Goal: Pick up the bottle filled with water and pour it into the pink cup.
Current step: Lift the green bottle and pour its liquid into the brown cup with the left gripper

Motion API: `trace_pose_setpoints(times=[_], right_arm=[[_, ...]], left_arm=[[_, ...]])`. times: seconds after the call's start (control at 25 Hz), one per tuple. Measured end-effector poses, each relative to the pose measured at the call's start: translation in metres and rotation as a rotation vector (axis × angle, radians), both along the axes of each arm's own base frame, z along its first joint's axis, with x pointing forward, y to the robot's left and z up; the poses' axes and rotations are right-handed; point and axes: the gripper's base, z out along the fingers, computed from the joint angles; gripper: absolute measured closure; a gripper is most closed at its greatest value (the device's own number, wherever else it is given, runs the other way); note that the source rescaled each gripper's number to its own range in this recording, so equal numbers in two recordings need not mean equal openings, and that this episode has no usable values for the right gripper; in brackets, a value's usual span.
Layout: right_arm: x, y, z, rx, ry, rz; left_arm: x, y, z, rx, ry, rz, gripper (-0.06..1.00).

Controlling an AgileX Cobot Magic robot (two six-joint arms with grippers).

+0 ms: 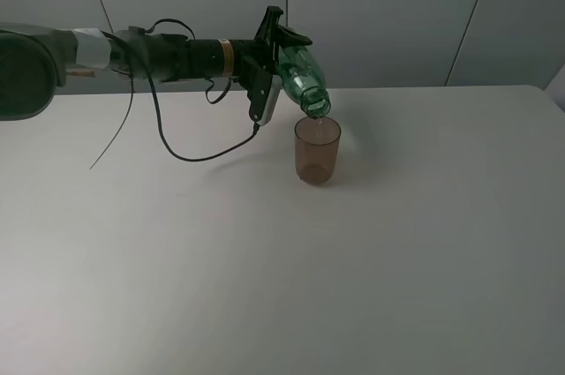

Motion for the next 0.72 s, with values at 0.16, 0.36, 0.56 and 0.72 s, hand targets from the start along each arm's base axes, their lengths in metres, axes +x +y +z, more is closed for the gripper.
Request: trace_pose_setpoints(times=[0.16, 0.36, 0.56, 0.72], right_arm=[[0.0000, 0.0000, 0.0000, 0.000, 0.000, 0.000], [0.0000, 0.0000, 0.0000, 0.000, 0.000, 0.000], [0.0000, 0.0000, 0.0000, 0.000, 0.000, 0.000], [0.0000, 0.0000, 0.0000, 0.000, 0.000, 0.000]], left_arm=[[-0.0003, -0.0006, 0.0000, 0.001, -0.002, -0.002, 0.94], [-0.0002, -0.0006, -0.0001, 0.005, -0.007, -0.002, 0.94], [0.0002, -0.0002, 0.0015, 0.013, -0.021, 0.002, 0.94], [0.0002, -0.0002, 0.0039, 0.014, -0.029, 0.001, 0.94]])
